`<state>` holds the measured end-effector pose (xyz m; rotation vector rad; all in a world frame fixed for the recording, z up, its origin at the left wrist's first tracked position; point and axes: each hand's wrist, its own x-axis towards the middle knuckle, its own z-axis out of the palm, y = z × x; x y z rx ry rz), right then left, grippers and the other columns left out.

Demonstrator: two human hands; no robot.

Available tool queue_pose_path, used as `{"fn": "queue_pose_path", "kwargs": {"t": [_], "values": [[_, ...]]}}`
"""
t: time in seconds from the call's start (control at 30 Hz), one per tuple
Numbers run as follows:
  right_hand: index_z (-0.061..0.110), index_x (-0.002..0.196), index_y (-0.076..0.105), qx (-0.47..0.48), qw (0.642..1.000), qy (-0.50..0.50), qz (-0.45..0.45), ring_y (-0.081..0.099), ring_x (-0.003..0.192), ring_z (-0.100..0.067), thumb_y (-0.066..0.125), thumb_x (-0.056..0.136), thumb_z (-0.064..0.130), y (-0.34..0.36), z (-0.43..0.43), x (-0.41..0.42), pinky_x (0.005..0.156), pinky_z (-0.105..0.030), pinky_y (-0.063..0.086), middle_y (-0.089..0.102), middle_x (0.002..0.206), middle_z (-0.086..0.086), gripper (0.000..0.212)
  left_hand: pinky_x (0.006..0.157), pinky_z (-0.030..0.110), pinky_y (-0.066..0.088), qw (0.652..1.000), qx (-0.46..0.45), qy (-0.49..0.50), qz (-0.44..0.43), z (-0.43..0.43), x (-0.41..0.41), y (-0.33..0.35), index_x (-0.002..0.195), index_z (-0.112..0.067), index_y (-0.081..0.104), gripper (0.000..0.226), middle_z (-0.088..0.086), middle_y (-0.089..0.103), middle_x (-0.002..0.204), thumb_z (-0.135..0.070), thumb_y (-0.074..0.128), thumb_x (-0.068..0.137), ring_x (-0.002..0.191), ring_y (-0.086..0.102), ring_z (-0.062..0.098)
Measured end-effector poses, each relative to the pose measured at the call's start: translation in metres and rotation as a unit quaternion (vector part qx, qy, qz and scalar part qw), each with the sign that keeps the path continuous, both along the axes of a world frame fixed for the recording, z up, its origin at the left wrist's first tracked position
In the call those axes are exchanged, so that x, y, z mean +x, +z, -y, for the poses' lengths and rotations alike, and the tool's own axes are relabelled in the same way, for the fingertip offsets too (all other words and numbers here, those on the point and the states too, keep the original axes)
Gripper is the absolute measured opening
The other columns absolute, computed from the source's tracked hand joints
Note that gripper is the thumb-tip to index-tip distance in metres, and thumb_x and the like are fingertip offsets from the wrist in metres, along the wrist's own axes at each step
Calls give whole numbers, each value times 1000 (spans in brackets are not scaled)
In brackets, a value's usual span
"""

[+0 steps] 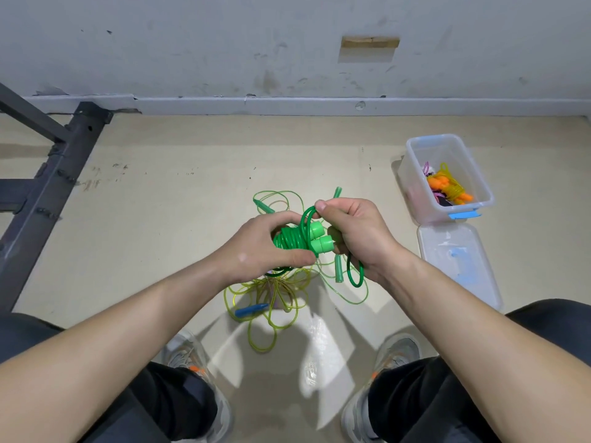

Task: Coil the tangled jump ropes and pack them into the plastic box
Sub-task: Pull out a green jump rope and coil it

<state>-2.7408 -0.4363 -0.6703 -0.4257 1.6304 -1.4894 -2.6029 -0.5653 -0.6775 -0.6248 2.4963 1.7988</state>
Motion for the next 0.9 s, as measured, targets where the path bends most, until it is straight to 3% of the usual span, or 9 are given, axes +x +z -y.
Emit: {"fn": "queue_pose_path", "kwargs": {"t": [0.07,0.13,0.2,0.33,0.43,0.6,0.63,0.73,0.9], "values": [[14,74,68,1,1000,2,7,31,41,-8,62,98,20,0,0,3,41,-22,29,37,45,7,25,79,52,53,1000,-9,-5,6,-1,-1,-4,102,-24,65,48,13,67,89,-50,81,66,81,63,35],[14,74,67,-1,1000,-8,26,28,42,-8,62,98,19,0,-1,3,41,-22,28,32,46,8,25,80,51,52,1000,9,-19,17,-1,0,-4,102,-20,60,47,13,64,89,-49,78,70,77,61,26],[13,73,64,-8,998,-25,48,26,43,-9,62,97,17,1,-2,1,41,-22,27,30,46,8,24,77,44,52,999,41,-28,13,0,1,-4,103,-21,59,40,3,64,86,-45,78,76,79,60,15],[12,72,59,1,998,-51,46,23,47,-10,59,95,12,2,-3,-1,41,-22,26,34,44,12,23,71,25,51,991,129,-16,-18,-2,1,1,107,-13,58,24,-9,65,83,-15,75,89,77,62,11],[9,74,55,-23,993,-71,91,20,46,-10,53,96,9,2,-3,2,44,-22,18,40,45,13,22,70,28,53,984,174,23,-41,-8,-1,4,105,-17,60,25,-4,68,87,-18,74,85,79,64,16],[20,55,60,-84,977,-69,184,17,46,-11,56,89,12,-4,-8,-7,47,-26,18,18,62,1,35,71,38,53,976,205,70,-34,-7,-3,3,103,-18,62,30,6,66,92,-21,77,77,80,65,26],[20,56,62,-82,983,-46,158,19,47,-11,56,87,13,-5,-10,-14,49,-25,21,18,60,2,33,71,39,54,975,211,69,-33,-4,-3,4,103,-17,63,29,8,65,93,-22,77,78,80,65,27],[20,66,70,-18,997,72,-35,30,48,-10,58,95,11,-7,-13,-29,54,-26,36,33,52,6,32,68,34,56,975,212,56,-44,-1,-2,8,105,-15,65,27,7,67,92,-22,74,81,81,66,23],[25,97,73,6,971,181,-156,44,60,-10,54,101,14,-8,-10,-28,63,-31,45,52,62,1,22,68,32,55,978,197,40,-47,-8,-3,11,111,-6,58,34,5,69,87,-20,71,82,77,66,21]]}}
